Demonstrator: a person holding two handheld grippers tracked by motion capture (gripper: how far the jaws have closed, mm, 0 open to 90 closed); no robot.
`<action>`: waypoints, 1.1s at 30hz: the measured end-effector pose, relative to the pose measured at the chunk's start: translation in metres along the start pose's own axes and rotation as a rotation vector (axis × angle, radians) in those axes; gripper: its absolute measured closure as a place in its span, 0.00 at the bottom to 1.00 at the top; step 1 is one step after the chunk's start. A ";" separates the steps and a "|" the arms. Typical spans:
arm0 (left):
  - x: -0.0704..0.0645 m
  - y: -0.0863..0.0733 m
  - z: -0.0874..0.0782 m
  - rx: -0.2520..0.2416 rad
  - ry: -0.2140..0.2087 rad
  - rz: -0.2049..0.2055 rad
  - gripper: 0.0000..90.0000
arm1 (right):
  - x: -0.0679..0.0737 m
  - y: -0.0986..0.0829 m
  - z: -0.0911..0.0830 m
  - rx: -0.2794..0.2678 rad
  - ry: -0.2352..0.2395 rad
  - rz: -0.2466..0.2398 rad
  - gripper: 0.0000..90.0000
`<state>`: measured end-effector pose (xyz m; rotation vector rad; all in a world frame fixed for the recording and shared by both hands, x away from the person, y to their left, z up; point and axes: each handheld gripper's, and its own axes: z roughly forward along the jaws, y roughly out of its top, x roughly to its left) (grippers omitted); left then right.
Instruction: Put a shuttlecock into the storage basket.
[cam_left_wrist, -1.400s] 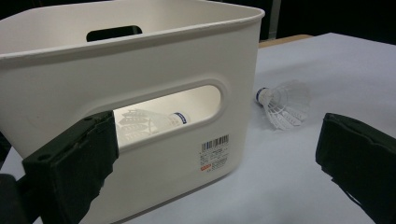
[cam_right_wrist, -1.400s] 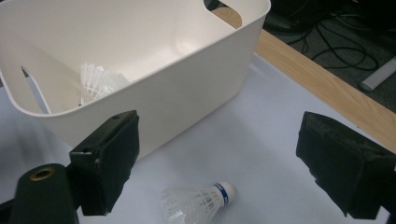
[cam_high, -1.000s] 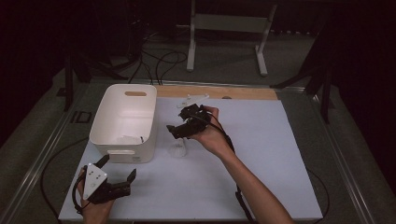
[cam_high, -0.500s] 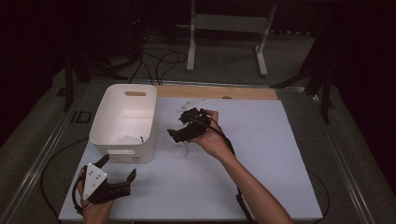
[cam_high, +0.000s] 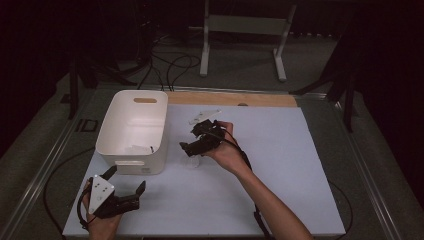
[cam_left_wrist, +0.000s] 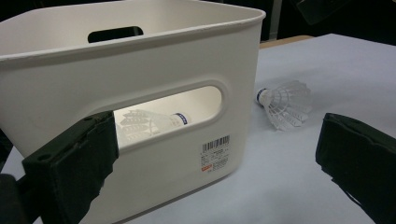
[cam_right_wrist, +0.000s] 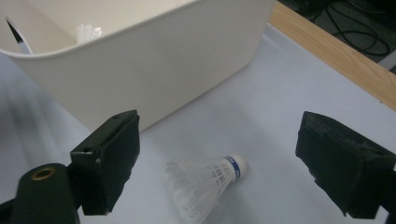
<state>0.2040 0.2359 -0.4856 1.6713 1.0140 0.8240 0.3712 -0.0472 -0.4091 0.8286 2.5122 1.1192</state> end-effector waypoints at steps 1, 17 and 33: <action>0.000 0.000 0.000 0.000 0.000 0.001 0.00 | 0.000 -0.001 0.001 0.004 -0.002 -0.005 0.15; 0.000 0.000 0.000 0.001 0.001 0.000 0.00 | -0.002 -0.011 0.006 0.022 -0.002 0.010 0.15; 0.000 0.000 0.000 0.002 0.000 0.002 0.00 | -0.004 -0.022 0.012 0.052 -0.005 0.015 0.15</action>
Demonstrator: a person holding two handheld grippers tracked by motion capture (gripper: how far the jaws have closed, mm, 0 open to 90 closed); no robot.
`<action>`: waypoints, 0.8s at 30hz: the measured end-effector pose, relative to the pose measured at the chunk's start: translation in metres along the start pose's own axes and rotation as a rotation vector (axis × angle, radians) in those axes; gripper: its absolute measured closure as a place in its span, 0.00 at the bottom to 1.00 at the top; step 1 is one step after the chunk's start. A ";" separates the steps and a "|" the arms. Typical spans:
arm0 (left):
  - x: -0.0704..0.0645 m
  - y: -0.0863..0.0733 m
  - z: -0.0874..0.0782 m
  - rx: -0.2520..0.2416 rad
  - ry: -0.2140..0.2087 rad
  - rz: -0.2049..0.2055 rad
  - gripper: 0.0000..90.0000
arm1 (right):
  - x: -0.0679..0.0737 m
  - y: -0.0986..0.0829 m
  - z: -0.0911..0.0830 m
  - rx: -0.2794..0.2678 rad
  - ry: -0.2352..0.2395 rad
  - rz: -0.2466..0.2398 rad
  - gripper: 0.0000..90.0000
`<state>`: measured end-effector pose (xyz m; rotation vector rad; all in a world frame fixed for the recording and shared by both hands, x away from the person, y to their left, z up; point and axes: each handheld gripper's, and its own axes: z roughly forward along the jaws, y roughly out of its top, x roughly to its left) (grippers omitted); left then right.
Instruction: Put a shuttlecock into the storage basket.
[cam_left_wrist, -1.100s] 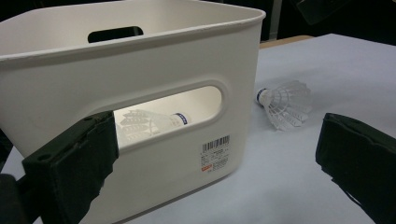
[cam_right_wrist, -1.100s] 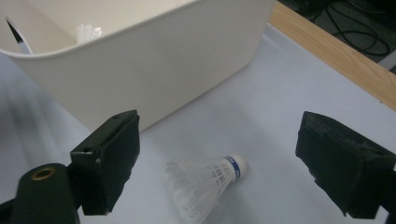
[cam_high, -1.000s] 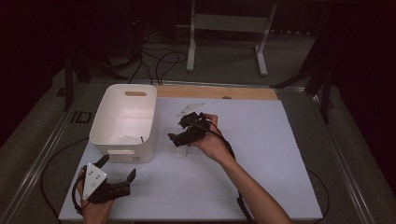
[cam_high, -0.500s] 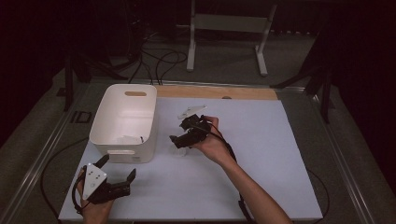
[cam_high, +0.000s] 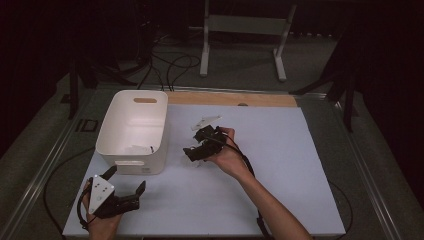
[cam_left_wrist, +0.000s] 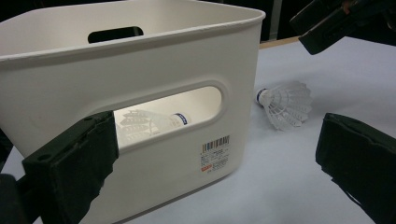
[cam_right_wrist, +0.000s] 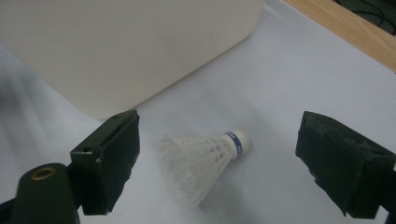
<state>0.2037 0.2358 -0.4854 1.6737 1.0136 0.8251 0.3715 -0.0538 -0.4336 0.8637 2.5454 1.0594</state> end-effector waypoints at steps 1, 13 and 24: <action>0.000 0.000 0.000 0.000 0.000 0.000 0.00 | 0.000 0.000 0.000 0.000 0.000 0.000 0.15; 0.000 0.000 0.000 0.001 -0.001 -0.001 0.00 | -0.005 -0.010 0.008 0.029 -0.006 0.019 0.15; 0.000 0.000 0.000 -0.001 -0.001 -0.002 0.00 | -0.004 -0.016 0.014 0.058 -0.022 0.007 0.15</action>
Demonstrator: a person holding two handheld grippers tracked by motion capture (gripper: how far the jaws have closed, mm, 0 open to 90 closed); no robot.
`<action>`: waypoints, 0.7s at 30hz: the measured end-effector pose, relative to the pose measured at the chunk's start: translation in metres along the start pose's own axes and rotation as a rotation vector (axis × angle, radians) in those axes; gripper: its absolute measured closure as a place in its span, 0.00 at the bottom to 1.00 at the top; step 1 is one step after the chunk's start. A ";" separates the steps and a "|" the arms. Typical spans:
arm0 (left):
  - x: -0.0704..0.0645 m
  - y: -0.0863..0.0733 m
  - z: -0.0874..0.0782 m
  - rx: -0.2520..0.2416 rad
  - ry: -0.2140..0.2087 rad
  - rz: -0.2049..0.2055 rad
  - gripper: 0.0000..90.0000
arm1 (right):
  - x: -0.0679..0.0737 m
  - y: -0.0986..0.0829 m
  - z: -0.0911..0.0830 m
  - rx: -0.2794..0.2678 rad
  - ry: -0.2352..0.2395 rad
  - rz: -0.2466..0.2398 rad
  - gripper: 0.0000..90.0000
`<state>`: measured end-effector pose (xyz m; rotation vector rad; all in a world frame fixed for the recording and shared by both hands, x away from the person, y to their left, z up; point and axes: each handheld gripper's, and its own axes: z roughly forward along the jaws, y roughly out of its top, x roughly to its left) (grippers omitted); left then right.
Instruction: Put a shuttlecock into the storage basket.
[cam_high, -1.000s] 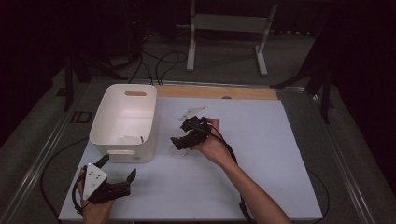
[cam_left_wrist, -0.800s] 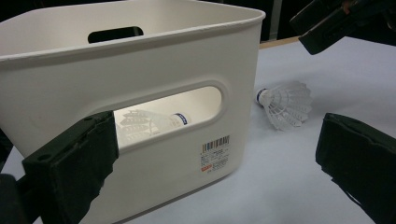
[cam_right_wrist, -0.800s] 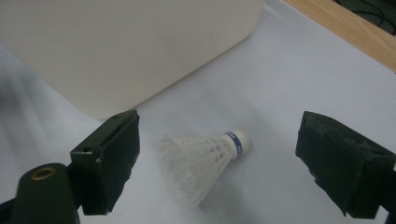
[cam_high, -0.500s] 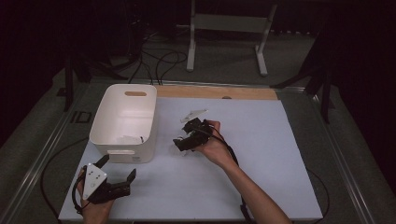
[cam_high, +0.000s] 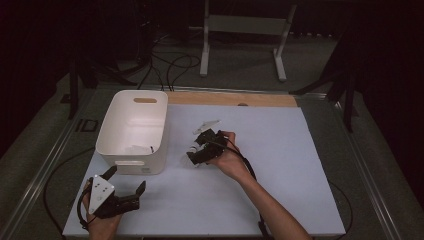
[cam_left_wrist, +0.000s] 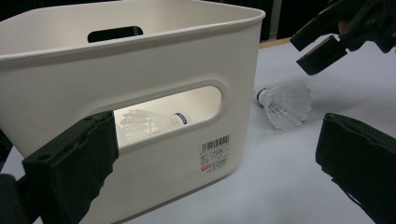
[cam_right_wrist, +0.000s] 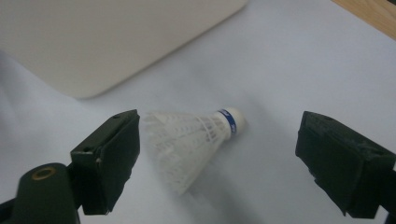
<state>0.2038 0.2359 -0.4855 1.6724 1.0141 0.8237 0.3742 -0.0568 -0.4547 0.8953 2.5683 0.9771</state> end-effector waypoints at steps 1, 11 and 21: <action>0.000 0.000 0.000 0.000 0.000 0.000 0.00 | 0.000 -0.001 0.001 0.000 0.002 0.000 0.15; 0.000 0.000 0.000 0.001 0.001 -0.001 0.00 | 0.002 -0.004 0.009 0.016 0.003 -0.002 0.16; 0.000 0.000 0.000 -0.001 0.001 -0.003 0.00 | 0.006 -0.005 0.017 0.051 -0.009 -0.017 0.18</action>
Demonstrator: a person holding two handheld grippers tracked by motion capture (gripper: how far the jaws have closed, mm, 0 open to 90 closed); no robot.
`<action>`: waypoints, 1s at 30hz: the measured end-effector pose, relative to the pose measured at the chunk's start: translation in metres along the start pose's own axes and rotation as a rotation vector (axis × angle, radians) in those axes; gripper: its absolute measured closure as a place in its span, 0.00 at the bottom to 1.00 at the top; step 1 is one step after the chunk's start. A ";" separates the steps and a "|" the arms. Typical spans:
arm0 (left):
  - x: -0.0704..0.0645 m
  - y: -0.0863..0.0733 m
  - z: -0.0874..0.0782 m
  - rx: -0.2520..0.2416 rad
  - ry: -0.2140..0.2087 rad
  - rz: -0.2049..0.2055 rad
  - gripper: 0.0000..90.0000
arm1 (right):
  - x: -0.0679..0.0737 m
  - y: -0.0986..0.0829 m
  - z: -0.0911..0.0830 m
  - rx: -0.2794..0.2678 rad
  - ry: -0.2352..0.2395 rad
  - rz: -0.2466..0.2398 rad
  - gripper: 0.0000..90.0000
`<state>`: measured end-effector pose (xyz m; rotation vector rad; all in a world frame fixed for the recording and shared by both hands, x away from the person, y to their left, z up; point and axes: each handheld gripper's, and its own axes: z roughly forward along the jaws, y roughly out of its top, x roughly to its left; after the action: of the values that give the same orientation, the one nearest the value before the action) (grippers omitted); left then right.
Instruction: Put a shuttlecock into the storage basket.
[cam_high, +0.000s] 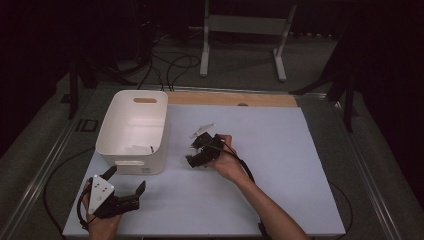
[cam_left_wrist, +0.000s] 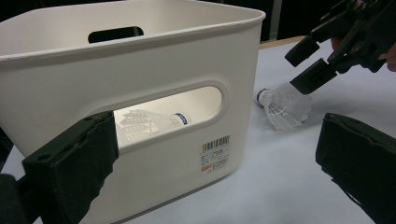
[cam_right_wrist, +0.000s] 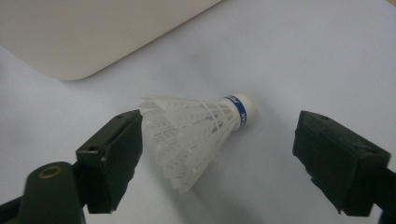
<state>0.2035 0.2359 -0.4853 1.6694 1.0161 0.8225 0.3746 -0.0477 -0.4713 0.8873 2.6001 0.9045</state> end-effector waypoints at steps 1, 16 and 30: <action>0.000 0.000 0.000 0.000 0.000 0.000 0.00 | 0.000 0.000 0.001 0.003 -0.003 -0.003 0.18; 0.000 0.000 0.000 0.001 0.000 0.001 0.00 | 0.005 -0.003 0.009 0.033 -0.010 -0.062 0.39; 0.000 0.000 0.000 0.000 0.001 -0.001 0.00 | 0.005 -0.003 0.017 0.064 -0.059 -0.071 0.62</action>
<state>0.2032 0.2363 -0.4852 1.6686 1.0178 0.8231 0.3766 -0.0379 -0.4865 0.8195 2.6053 0.7687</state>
